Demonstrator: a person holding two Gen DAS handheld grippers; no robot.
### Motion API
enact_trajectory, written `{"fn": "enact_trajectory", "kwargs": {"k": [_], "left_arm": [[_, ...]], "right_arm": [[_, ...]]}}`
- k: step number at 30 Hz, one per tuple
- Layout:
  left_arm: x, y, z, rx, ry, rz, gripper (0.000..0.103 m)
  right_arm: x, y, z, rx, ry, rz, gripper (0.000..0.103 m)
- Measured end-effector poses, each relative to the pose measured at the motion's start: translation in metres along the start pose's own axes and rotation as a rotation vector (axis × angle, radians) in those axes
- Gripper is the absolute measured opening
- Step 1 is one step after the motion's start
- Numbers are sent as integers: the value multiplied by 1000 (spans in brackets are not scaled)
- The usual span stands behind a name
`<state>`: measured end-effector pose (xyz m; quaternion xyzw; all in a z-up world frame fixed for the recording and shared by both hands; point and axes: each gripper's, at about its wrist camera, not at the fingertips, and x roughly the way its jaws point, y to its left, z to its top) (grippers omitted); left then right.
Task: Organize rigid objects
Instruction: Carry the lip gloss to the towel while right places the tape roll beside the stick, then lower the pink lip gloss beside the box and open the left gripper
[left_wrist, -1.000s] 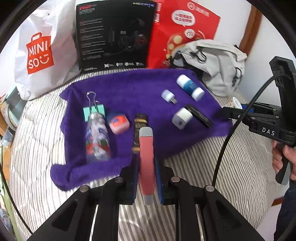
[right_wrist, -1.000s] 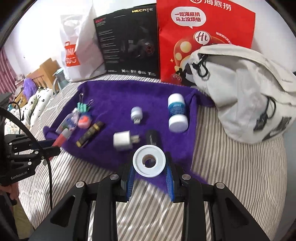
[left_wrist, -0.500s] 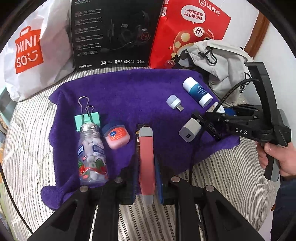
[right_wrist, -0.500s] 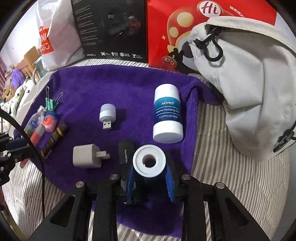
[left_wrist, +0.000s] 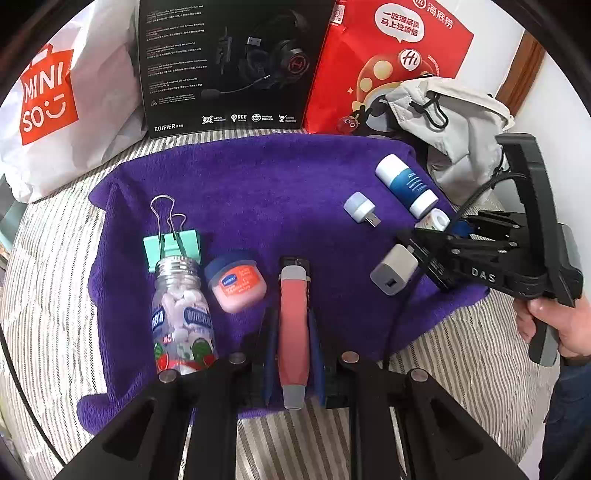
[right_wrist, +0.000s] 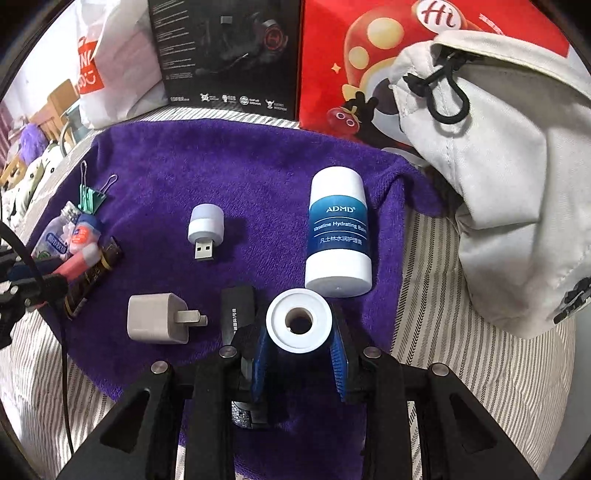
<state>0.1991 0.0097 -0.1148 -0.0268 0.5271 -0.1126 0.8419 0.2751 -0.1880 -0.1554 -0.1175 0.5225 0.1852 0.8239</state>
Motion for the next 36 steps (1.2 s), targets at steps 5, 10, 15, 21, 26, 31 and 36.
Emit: {"fn": "enact_trajectory", "kwargs": {"k": [5, 10, 15, 21, 26, 31, 36], "left_arm": [[6, 0, 5, 7, 5, 15, 17], [11, -1, 8, 11, 9, 30, 17], [16, -1, 8, 9, 16, 42, 17], [19, -3, 6, 7, 14, 54, 18], [24, -10, 3, 33, 55, 84, 24], [20, -13, -2, 33, 53, 98, 24], [10, -16, -6, 38, 43, 108, 29]], "right_arm": [[-1, 1, 0, -17, 24, 8, 32], [-9, 0, -3, -22, 37, 23, 35], [-19, 0, -8, -25, 23, 11, 45], [-35, 1, -15, -25, 1, 17, 51], [-47, -1, -21, -3, -16, 23, 51], [-61, -2, -33, 13, -24, 19, 54], [-79, -1, -51, 34, -31, 10, 58]]}}
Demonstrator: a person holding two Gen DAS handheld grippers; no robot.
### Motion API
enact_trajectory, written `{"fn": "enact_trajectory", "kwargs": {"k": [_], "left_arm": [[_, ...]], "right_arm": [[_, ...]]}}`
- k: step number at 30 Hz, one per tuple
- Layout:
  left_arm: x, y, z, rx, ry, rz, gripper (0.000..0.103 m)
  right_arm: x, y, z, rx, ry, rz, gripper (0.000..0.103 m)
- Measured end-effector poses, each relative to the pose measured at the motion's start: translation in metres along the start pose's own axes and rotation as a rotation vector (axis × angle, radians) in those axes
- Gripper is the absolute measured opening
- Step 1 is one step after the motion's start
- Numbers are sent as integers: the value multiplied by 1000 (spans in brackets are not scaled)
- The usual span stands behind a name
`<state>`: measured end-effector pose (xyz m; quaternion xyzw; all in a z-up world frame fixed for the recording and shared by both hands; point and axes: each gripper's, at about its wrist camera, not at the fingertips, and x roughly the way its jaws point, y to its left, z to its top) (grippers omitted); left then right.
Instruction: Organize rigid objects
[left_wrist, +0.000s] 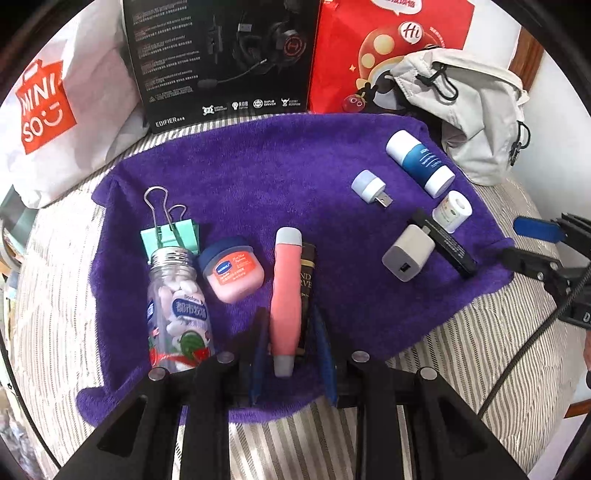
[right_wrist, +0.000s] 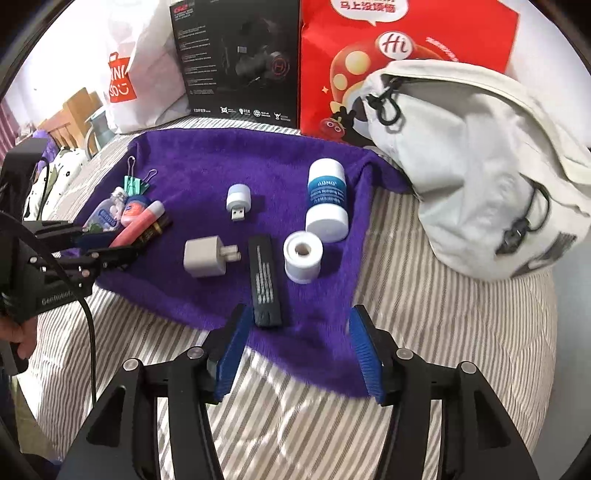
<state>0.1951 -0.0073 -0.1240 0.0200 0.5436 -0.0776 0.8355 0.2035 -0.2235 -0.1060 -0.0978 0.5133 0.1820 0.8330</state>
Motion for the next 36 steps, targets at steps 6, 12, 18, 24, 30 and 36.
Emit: {"fn": "enact_trajectory", "kwargs": {"k": [6, 12, 18, 24, 30, 36], "left_arm": [[-25, -7, -10, 33, -39, 18, 59], [-55, -12, -32, 9, -62, -6, 83], [-87, -12, -65, -90, -77, 1, 103], [-114, -12, -86, -106, -107, 74, 103], [-135, -15, -93, -86, -132, 162, 103], [-150, -21, -96, -97, -149, 160, 103]], "right_arm": [[-24, 6, -21, 35, -8, -10, 66], [-50, 18, -36, 110, -45, 0, 76], [-72, 38, -50, 139, -55, -145, 94], [-87, 45, -71, 244, -67, -123, 101], [-107, 52, -84, 287, -91, -120, 101], [-129, 56, -83, 281, -122, -142, 102]]}}
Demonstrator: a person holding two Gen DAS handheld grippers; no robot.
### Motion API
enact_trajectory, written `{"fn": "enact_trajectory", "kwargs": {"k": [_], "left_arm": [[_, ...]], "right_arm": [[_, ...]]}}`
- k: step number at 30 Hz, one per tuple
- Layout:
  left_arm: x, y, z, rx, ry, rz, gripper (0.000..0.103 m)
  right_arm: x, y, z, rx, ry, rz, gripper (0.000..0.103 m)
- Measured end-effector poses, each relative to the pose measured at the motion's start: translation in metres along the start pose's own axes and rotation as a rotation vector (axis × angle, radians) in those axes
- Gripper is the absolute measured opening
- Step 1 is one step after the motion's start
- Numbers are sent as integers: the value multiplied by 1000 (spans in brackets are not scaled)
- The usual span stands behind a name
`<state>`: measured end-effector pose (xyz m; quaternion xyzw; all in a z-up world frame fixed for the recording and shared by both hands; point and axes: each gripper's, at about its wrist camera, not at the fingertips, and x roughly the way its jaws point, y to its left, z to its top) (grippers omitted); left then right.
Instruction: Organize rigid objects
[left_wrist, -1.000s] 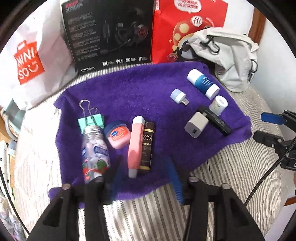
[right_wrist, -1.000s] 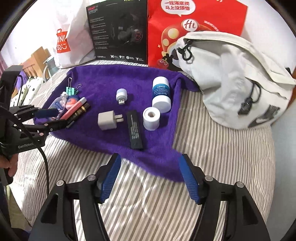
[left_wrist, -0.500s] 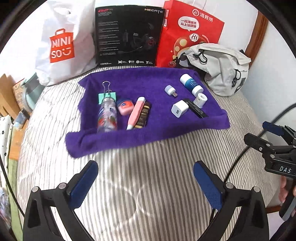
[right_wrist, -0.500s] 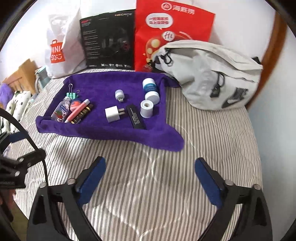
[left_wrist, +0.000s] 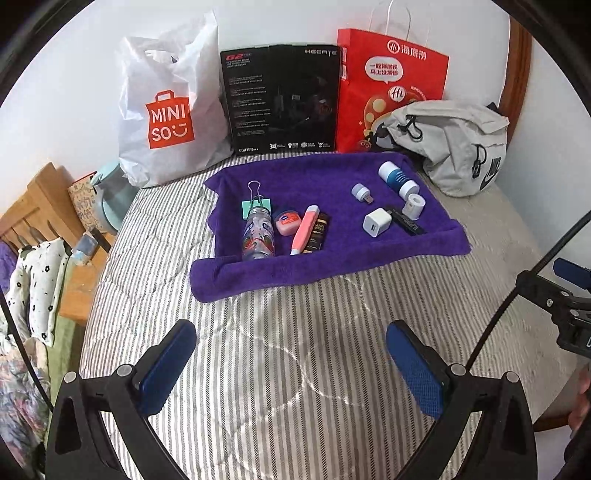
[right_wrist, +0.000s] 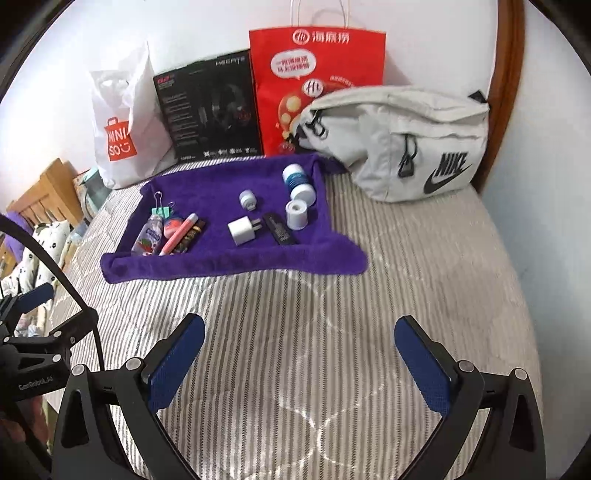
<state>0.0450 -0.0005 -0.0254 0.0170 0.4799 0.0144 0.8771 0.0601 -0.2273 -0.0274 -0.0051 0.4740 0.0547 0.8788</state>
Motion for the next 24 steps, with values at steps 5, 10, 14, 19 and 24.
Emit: {"fn": "enact_trajectory", "kwargs": {"k": [5, 10, 14, 19, 24], "left_arm": [[-8, -1, -3, -3, -1, -11, 103], [-15, 0, -5, 0, -12, -21, 103], [-20, 0, -6, 6, -19, -11, 103], [-24, -1, -6, 13, -28, -3, 103], [-28, 1, -8, 7, -31, 1, 103]], "right_arm": [[-9, 1, -2, -11, -1, -21, 102], [-14, 2, -5, -18, -4, -42, 102], [-20, 2, -7, -18, -11, -44, 102], [-25, 2, -9, -21, -25, -42, 102], [-27, 3, -11, -23, -28, -38, 102]]}}
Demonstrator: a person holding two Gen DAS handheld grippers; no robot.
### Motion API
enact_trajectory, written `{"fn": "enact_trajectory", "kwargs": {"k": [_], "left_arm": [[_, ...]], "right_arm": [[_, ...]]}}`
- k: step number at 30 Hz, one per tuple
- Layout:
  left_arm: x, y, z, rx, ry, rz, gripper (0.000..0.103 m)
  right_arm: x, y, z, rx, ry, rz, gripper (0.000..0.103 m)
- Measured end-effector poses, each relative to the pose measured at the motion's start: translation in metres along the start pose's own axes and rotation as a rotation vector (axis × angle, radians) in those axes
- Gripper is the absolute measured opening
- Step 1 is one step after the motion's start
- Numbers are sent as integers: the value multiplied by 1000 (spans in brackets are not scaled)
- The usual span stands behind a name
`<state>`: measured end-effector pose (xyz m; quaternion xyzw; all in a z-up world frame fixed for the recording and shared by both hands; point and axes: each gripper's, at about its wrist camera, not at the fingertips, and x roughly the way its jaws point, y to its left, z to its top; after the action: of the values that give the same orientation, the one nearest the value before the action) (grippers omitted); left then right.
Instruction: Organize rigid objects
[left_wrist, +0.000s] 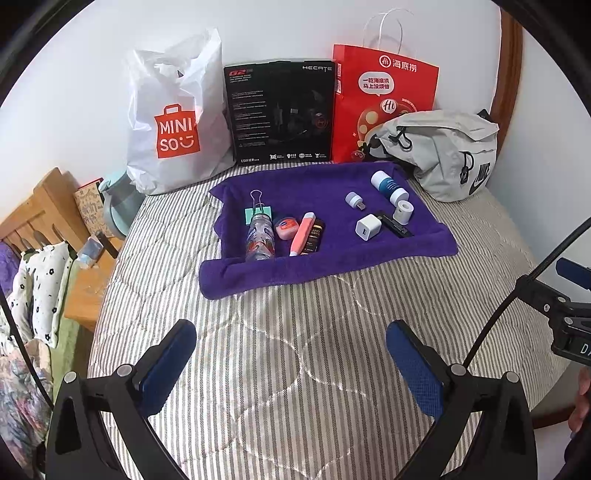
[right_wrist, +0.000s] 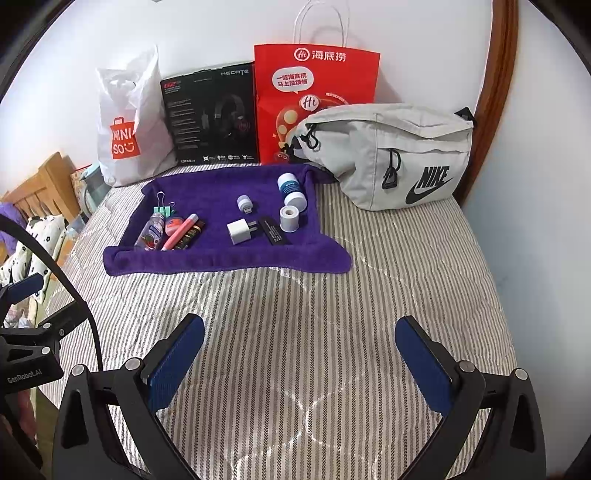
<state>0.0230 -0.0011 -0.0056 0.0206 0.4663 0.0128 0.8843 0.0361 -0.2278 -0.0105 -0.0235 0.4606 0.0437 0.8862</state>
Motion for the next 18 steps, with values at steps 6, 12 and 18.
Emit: {"fn": "enact_trajectory", "kwargs": {"k": [6, 12, 18], "left_arm": [[-2, 3, -1, -5, 0, 5, 103], [-4, 4, -2, 2, -1, 6, 103], [-6, 4, -3, 7, 1, 12, 103]], "right_arm": [[2, -2, -3, 9, 12, 10, 102], [1, 0, -6, 10, 10, 27, 102], [-1, 1, -7, 8, 7, 28, 102]]}}
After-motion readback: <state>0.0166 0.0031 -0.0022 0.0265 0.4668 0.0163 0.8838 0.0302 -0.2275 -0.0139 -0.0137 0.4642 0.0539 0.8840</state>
